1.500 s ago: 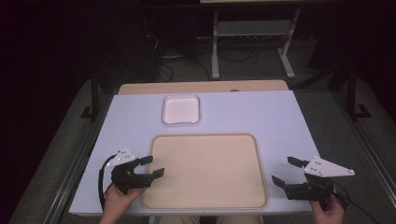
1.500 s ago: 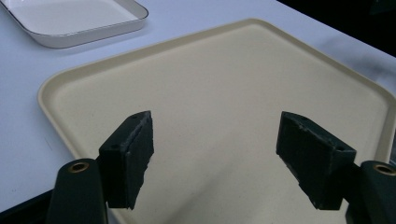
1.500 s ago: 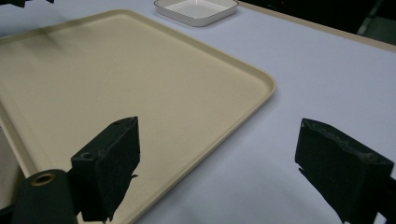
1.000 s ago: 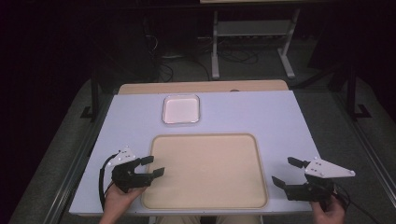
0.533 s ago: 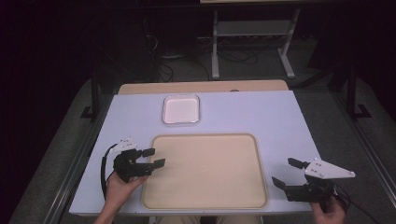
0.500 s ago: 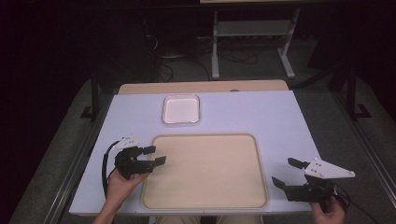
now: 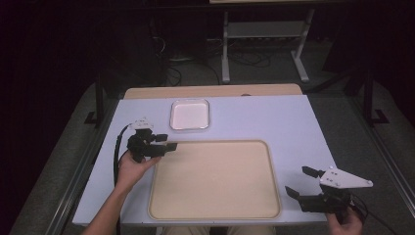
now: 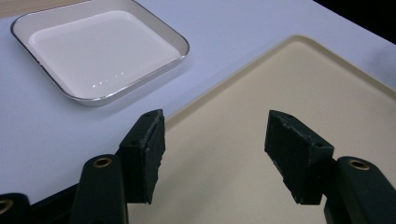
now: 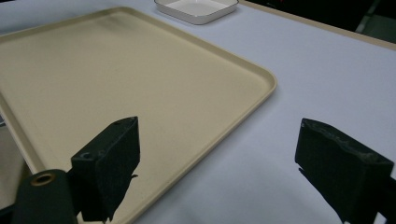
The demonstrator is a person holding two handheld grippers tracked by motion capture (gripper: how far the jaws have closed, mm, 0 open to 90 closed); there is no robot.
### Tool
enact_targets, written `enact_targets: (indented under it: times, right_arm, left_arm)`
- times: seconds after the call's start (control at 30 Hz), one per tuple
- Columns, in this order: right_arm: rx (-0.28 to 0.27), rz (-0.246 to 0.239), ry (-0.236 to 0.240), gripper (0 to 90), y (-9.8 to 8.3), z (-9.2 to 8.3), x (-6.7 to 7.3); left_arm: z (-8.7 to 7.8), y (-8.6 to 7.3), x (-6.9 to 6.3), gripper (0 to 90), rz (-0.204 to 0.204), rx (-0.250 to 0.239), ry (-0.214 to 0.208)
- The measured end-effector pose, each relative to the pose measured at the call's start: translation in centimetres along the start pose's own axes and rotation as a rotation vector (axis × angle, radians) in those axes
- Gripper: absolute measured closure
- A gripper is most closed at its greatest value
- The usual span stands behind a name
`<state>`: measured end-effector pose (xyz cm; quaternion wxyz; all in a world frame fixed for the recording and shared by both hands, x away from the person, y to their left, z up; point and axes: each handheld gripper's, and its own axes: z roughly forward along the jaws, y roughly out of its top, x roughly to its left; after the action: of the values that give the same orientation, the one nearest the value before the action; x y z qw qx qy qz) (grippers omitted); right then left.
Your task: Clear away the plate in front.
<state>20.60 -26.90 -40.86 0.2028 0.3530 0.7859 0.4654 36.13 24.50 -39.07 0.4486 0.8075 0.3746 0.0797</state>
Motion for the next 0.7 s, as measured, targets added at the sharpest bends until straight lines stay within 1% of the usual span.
enact_targets:
  times: [0.03, 0.07, 0.13, 0.2, 0.3, 0.33, 0.37, 0.4, 0.47, 0.5, 0.53, 0.57, 0.6, 0.63, 0.67, 0.7]
  right_arm:
    - [0.002, -0.002, 0.0, 13.0, 0.0, 0.0, 0.0]
    - [0.002, -0.002, 0.0, 13.0, 0.0, 0.0, 0.0]
    - [0.005, -0.007, 0.001, 13.0, 0.1, 0.0, 0.1]
    - [0.007, -0.01, 0.0, 13.0, 0.1, 0.0, 0.2]
    - [0.009, -0.016, -0.002, 13.0, 0.2, 0.1, 0.2]
    - [0.009, -0.016, -0.002, 13.0, 0.2, 0.1, 0.2]
    - [0.011, -0.016, -0.002, 13.0, 0.2, 0.1, 0.2]
    - [0.013, -0.018, -0.004, 13.0, 0.2, 0.1, 0.2]
    - [0.015, -0.02, -0.004, 13.0, 0.2, 0.1, 0.2]
    - [0.017, -0.018, -0.005, 13.0, 0.2, 0.2, 0.1]
    - [0.017, -0.019, -0.005, 13.0, 0.2, 0.1, 0.1]
    - [0.018, -0.018, -0.005, 13.0, 0.2, 0.1, 0.1]
    - [0.019, -0.019, -0.005, 13.0, 0.2, 0.1, 0.1]
    - [0.019, -0.017, -0.005, 13.0, 0.2, 0.1, 0.1]
    - [0.019, -0.017, -0.004, 13.0, 0.2, 0.2, 0.1]
    - [0.02, -0.016, -0.003, 13.0, 0.2, 0.2, 0.1]
  left_arm:
    - [0.2, 0.2, 0.3, 37.7, 0.003, 0.001, 0.002]
    - [0.2, 0.2, 0.3, 38.4, 0.003, 0.001, 0.002]
    - [0.9, 1.0, 1.1, 39.5, 0.002, 0.023, 0.023]
    - [1.3, 1.7, 1.7, 39.6, 0.002, 0.035, 0.055]
    - [2.0, 2.7, 2.9, 41.2, -0.009, 0.027, 0.085]
    - [2.0, 2.7, 2.9, 41.8, -0.009, 0.027, 0.085]
    - [2.3, 3.1, 3.6, 41.8, -0.029, 0.013, 0.094]
    - [2.5, 3.4, 4.1, 44.6, -0.05, 0.002, 0.1]
    - [3.1, 4.0, 5.2, 45.3, -0.104, 0.005, 0.098]
    - [3.5, 4.4, 5.9, 46.4, -0.126, 0.011, 0.115]
    - [3.5, 4.4, 5.9, 46.6, -0.126, 0.011, 0.115]
    - [3.7, 4.7, 6.3, 47.9, -0.133, 0.013, 0.127]
    - [4.1, 5.2, 7.1, 48.9, -0.144, 0.026, 0.161]
    - [4.4, 5.4, 7.4, 49.1, -0.15, 0.028, 0.175]
    - [4.4, 5.4, 7.4, 49.8, -0.15, 0.028, 0.175]
    - [4.9, 5.7, 8.0, 50.7, -0.16, 0.043, 0.203]
